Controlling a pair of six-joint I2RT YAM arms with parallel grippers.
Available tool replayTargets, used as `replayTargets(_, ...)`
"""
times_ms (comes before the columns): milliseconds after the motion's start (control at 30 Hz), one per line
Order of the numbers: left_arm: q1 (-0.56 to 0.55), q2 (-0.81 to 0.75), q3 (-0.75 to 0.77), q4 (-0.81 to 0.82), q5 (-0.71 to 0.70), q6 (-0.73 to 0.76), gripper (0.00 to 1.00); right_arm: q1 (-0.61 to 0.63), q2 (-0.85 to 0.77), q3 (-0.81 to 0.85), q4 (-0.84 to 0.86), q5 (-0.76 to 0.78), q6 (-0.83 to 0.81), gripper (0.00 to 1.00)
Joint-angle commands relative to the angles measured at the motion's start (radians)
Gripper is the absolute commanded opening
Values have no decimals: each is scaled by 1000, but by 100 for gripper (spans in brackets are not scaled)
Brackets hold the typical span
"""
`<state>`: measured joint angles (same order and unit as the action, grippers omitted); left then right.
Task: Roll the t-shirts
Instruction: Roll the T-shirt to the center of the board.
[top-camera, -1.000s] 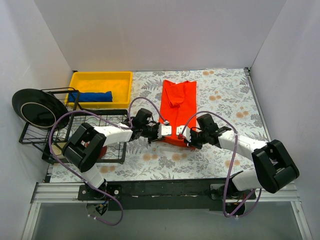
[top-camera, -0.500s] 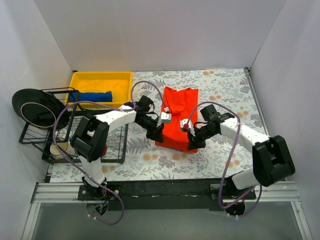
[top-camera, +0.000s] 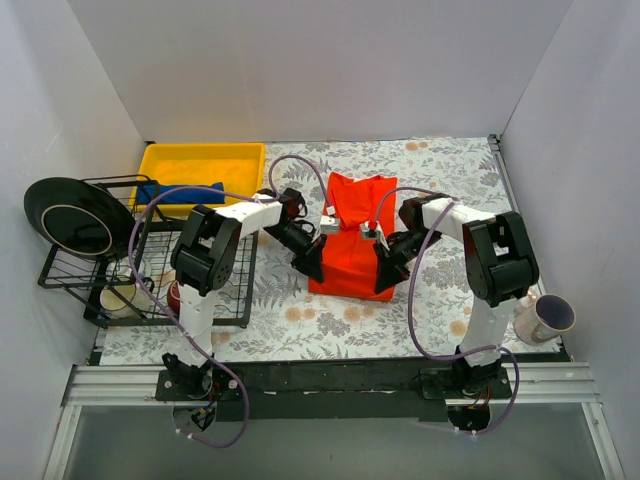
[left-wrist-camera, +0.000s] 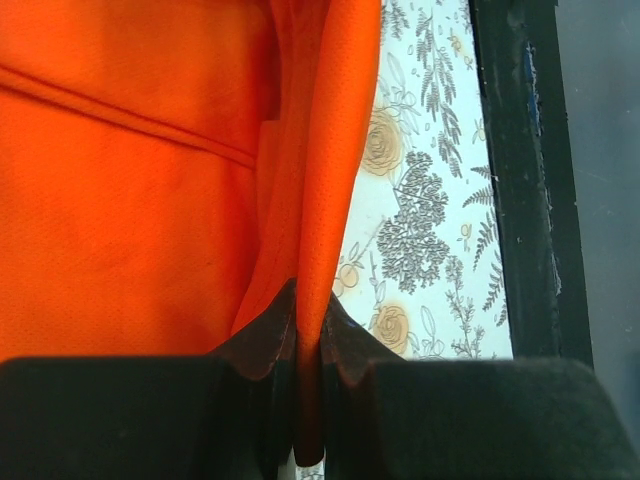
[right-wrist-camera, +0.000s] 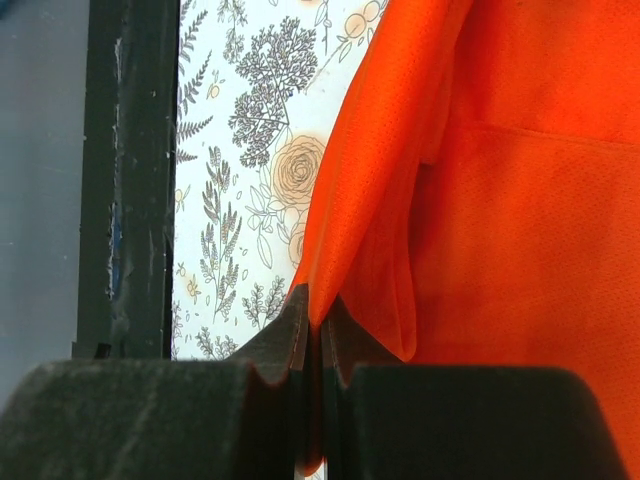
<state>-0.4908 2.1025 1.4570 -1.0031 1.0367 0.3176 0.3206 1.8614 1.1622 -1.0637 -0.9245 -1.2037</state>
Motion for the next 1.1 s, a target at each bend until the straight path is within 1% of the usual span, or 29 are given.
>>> replayTargets(0, 61, 51, 52, -98, -67, 54, 0, -28, 73, 77, -229, 24, -65, 2)
replayTargets(133, 74, 96, 89, -126, -76, 69, 0, -31, 156, 149, -240, 18, -66, 2)
replayTargets(300, 90, 117, 105, -106, -84, 51, 0, -31, 223, 195, -242, 26, -65, 2)
replayTargets(400, 97, 122, 108, -80, -90, 31, 5, -32, 257, 209, -240, 38, -72, 2)
replayTargets(533, 100, 116, 106, -63, -107, 3, 23, -34, 307, 244, -242, 32, -74, 3)
replayTargets(633, 103, 59, 68, -16, -121, -40, 31, -34, 349, 293, -240, 30, -70, 3)
replayTargets(733, 103, -47, 2, 93, -148, -122, 37, -34, 386, 346, -240, 38, -63, 4)
replayTargets(767, 103, -108, -24, 166, -158, -149, 40, -32, 397, 358, -242, 42, -59, 4)
replayTargets(800, 101, -140, -50, 210, -196, -169, 41, -29, 406, 372, -243, 47, -56, 4)
replayTargets(833, 97, -169, -116, 257, -223, -222, 42, -29, 419, 396, -243, 53, -56, 4)
replayTargets(867, 87, -205, -147, 344, -259, -244, 43, -25, 426, 409, -242, 58, -48, 4)
replayTargets(900, 84, -263, -179, 388, -288, -259, 45, -22, 430, 416, -245, 59, -45, 4)
replayTargets(933, 80, -298, -249, 426, -343, -290, 45, -17, 439, 430, -243, 65, -42, 4)
replayTargets(967, 71, -327, -282, 514, -374, -311, 46, -9, 443, 433, -245, 70, -40, 4)
replayTargets(1000, 69, -385, -312, 547, -397, -343, 47, -6, 443, 433, -245, 76, -42, 4)
replayTargets(1067, 55, -439, -380, 599, -394, -331, 48, 1, 443, 429, -245, 92, -48, 4)
